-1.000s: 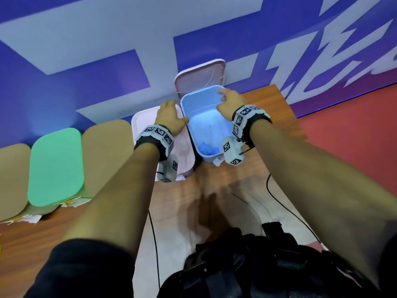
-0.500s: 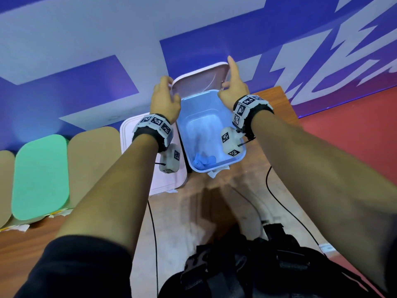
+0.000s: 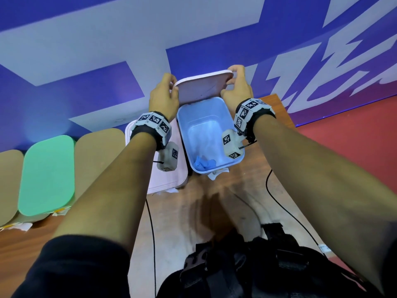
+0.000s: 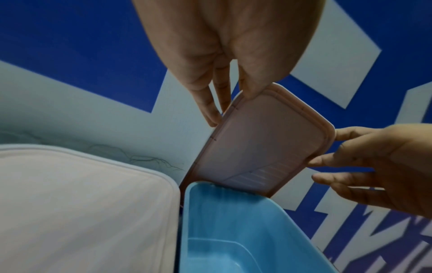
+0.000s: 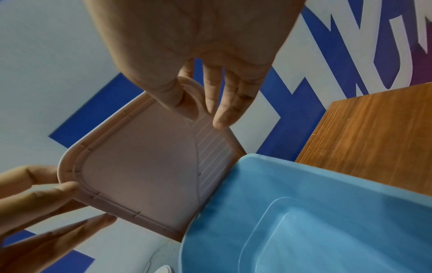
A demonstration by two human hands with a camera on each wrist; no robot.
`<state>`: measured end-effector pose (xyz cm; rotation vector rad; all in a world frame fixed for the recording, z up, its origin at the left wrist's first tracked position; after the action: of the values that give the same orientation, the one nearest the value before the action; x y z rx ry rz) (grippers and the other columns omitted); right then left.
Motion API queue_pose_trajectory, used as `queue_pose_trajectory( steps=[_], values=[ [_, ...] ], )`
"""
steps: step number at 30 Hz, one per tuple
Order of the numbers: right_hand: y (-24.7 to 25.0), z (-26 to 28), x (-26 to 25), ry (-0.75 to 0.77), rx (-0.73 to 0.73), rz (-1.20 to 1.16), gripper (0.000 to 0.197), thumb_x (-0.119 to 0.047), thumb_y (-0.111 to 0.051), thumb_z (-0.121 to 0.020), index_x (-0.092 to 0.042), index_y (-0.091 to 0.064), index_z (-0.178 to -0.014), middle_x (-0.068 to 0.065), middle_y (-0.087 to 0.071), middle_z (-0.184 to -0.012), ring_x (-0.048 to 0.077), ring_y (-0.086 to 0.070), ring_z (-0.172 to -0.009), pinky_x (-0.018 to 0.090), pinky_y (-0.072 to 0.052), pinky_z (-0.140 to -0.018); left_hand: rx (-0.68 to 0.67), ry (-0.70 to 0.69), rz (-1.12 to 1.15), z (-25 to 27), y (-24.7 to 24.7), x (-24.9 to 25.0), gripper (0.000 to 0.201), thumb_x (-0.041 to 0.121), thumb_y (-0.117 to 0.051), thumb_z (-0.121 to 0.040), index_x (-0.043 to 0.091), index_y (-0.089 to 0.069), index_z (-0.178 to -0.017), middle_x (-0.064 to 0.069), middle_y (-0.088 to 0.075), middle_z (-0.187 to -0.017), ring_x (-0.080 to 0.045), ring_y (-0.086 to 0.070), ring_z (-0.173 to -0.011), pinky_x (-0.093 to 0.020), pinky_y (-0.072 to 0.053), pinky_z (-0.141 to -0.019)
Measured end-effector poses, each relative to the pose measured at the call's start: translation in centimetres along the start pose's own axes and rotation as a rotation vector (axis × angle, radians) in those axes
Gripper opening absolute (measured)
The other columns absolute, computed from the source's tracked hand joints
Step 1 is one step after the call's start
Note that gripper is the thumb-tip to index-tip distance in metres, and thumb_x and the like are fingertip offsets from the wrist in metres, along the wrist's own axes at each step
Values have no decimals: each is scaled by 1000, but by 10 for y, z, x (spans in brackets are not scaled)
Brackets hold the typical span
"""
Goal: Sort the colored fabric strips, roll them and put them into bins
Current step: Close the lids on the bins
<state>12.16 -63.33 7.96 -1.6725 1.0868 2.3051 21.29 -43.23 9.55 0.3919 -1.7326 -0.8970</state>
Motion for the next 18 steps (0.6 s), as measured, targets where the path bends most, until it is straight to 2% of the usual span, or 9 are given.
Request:
queue_pose_trajectory(
  steps=[3,6,11,15,18],
  values=[
    [6,17,-4,7,28,-10,48,-8,-53,-80,-30,-41,-121,4,-65,-113,27,-65,-92,40,-56,-78,0,-16,23,11,5,6,16,19,-43,-99,14,-53,-111,-5,-65,-110,-28,-61,-95,-33,-47,-81],
    [10,35,1,10,33,-2,47,-7,-53,-82,-28,-40,-122,9,-66,-113,32,-65,-89,44,-57,-77,-21,-50,15,27,4,8,20,18,-43,-98,17,-55,-114,-5,-66,-110,-26,-62,-95,-32,-47,-83],
    [12,65,15,-11,47,-7,46,-7,-54,-83,-25,-39,-123,15,-64,-119,27,-57,-75,45,-55,-71,-50,-120,-7,53,-1,4,28,19,-43,-98,19,-63,-117,-9,-66,-106,-25,-63,-96,-32,-48,-92],
    [15,85,26,-37,51,-25,47,-4,-50,-82,-23,-41,-124,15,-63,-117,27,-54,-72,44,-54,-66,-64,-140,-26,74,-7,2,26,16,-47,-98,17,-66,-116,-11,-62,-109,-25,-59,-98,-30,-46,-91],
    [14,100,34,-38,29,2,47,-4,-50,-81,-23,-41,-123,17,-62,-117,30,-56,-76,40,-51,-64,-94,-129,-23,91,-13,0,29,11,-46,-96,15,-64,-118,-13,-58,-114,-28,-57,-103,-36,-47,-95]
  ],
)
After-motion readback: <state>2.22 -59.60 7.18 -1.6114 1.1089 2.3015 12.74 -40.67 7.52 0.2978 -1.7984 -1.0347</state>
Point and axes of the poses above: each hand's wrist, its own z-axis away from the middle knuckle, its own y-axis out of the back of the hand, x = y × z, the point moved 4 cm from there along -z, towards the middle knuckle
